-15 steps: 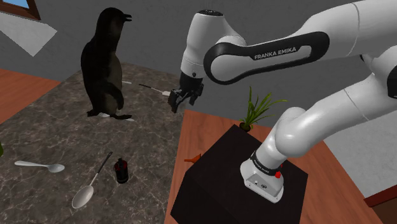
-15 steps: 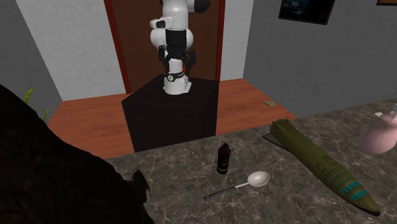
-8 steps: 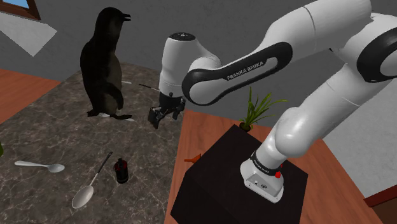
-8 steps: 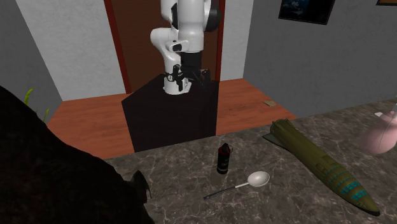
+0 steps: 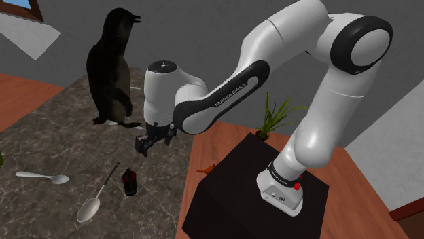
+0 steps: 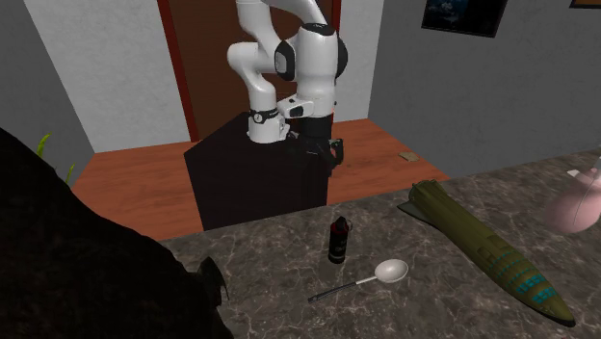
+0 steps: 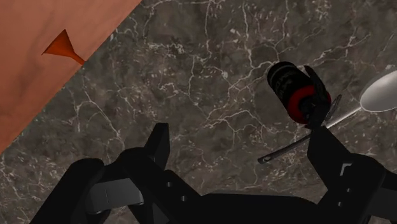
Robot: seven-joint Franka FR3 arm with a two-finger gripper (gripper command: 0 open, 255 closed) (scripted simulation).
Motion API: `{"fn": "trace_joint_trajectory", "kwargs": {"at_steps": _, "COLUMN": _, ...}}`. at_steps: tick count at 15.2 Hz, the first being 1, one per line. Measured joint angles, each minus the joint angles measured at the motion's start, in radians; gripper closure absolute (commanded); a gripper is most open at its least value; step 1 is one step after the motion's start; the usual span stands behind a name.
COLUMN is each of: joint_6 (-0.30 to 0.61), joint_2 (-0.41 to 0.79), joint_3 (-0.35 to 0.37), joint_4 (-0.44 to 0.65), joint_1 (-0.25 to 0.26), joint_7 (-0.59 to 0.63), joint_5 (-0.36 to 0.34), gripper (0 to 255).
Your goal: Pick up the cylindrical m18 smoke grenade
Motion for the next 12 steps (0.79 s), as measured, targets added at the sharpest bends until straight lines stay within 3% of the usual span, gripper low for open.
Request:
{"fn": "trace_joint_trajectory", "kwargs": {"at_steps": 7, "joint_6": 0.031, "joint_2": 0.283, "joint_3": -0.067, "joint_4": 0.202, "joint_1": 0.136, "joint_7": 0.176, "joint_5": -0.179, "gripper": 0}}
{"fn": "trace_joint_trajectory", "kwargs": {"at_steps": 12, "joint_6": 0.035, "joint_2": 0.434, "joint_3": -0.112, "joint_4": 0.334, "joint_1": 0.217, "joint_7": 0.233, "joint_5": -0.238, "gripper": 0}}
